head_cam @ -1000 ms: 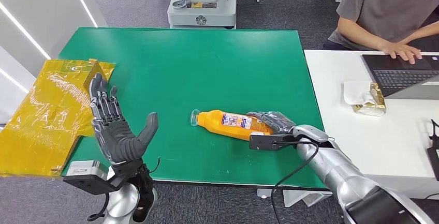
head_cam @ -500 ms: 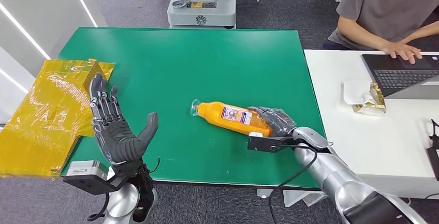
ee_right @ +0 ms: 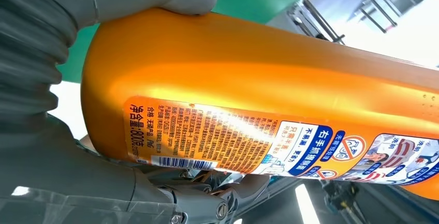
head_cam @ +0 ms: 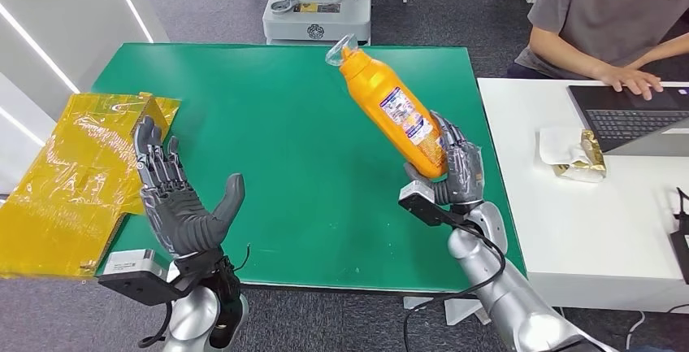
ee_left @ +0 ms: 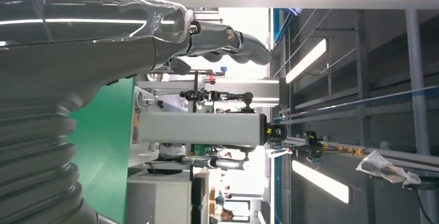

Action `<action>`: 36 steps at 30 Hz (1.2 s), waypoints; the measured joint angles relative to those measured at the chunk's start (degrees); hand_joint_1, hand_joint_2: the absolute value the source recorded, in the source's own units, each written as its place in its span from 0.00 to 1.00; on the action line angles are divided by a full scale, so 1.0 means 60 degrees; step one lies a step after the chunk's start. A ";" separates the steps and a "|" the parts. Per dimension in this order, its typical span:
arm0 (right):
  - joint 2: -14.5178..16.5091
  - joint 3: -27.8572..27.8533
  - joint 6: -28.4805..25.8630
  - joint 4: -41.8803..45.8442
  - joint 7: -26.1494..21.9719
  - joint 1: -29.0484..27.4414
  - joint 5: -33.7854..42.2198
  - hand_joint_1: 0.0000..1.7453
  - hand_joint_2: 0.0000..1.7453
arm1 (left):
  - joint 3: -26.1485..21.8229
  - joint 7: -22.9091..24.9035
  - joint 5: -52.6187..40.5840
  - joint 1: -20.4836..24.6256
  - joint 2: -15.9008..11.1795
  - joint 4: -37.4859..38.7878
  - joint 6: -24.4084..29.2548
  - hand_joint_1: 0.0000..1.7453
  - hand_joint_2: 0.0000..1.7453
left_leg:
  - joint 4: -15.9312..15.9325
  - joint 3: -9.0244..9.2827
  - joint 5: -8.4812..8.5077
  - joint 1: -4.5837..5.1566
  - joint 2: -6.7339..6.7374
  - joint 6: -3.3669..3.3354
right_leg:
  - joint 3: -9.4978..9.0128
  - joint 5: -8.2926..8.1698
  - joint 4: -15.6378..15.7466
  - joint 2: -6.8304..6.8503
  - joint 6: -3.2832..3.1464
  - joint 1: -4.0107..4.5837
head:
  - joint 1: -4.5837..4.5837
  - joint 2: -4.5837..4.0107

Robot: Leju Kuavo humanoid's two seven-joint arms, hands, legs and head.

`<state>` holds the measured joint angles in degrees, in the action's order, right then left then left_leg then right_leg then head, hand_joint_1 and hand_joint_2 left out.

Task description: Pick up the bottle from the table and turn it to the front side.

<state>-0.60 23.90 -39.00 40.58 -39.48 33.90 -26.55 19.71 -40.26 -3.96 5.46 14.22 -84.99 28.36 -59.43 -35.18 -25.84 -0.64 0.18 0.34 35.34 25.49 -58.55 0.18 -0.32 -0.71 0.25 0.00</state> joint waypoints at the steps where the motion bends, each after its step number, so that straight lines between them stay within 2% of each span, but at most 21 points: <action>1: 0.0049 -0.0060 -0.0006 0.0149 -0.0027 -0.0084 0.0042 1.00 1.00 | 0.0000 0.0000 0.0000 0.0004 0.0003 0.0002 0.0007 0.00 1.00 | 0.0000 0.0001 0.0000 0.0000 0.0000 0.0000 | 0.0000 0.0000 0.0000 0.0000 0.0000 0.0000 | 0.0000 0.0000; 11: 0.0622 -0.0421 -0.0027 0.1946 -0.0060 -0.0837 0.0218 1.00 1.00 | 0.0012 0.0000 -0.0119 0.0257 0.0026 0.0105 -0.0268 0.00 1.00 | 0.0002 -0.0001 0.0001 -0.0001 0.0000 0.0001 | 0.0005 0.0001 -0.0002 -0.0002 -0.0001 0.0001 | 0.0000 0.0000; 15: 0.0881 -0.0405 -0.0027 0.2451 -0.0061 -0.0939 -0.0035 1.00 1.00 | 0.0012 0.0000 0.0421 0.0660 0.0064 0.0511 -0.1923 0.00 1.00 | 0.0002 0.0000 0.0002 0.0000 0.0001 0.0001 | 0.0004 -0.0001 -0.0002 -0.0002 -0.0001 0.0000 | -0.0002 0.0000; 17: 0.0996 -0.0396 -0.0027 0.2775 -0.0062 -0.1029 -0.0608 1.00 1.00 | -0.0006 0.0000 0.0506 0.0913 0.0109 0.0825 -0.2731 0.00 1.00 | 0.0001 -0.0001 0.0003 0.0000 -0.0001 0.0001 | 0.0004 -0.0001 -0.0002 0.0001 -0.0001 0.0000 | 0.0000 0.0000; 22: 0.1351 -0.0238 -0.0027 0.3876 -0.0120 -0.1469 -0.2624 1.00 1.00 | -0.0079 0.0182 0.0238 0.1746 0.0192 0.1860 -0.3714 0.00 1.00 | 0.0002 -0.0001 0.0002 -0.0001 -0.0001 0.0002 | 0.0004 0.0000 -0.0003 0.0001 -0.0002 0.0001 | -0.0001 0.0000; 26: 0.1550 -0.0072 -0.0027 0.4212 -0.0128 -0.1669 -0.2752 1.00 1.00 | -0.0080 0.0471 -0.0050 0.2151 0.0225 0.2623 -0.4007 0.00 1.00 | 0.0004 -0.0001 0.0002 -0.0001 0.0000 0.0002 | 0.0005 0.0002 -0.0003 0.0000 -0.0004 0.0001 | -0.0001 0.0000; 36: 0.1605 0.0054 -0.0027 0.3741 -0.0092 -0.1581 -0.3077 1.00 1.00 | -0.0005 0.0874 -0.1052 0.2649 0.0267 0.3385 -0.3725 0.00 1.00 | 0.0002 -0.0002 0.0003 0.0000 0.0000 0.0002 | 0.0004 0.0001 -0.0002 -0.0001 -0.0004 0.0000 | -0.0001 0.0000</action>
<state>9.03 24.22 -39.17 63.02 -40.04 24.41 -45.01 19.69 -35.02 -10.27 21.36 15.82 -64.68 6.01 -59.42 -35.19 -25.83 -0.64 0.18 0.35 35.36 25.50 -58.57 0.17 -0.34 -0.71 0.24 0.00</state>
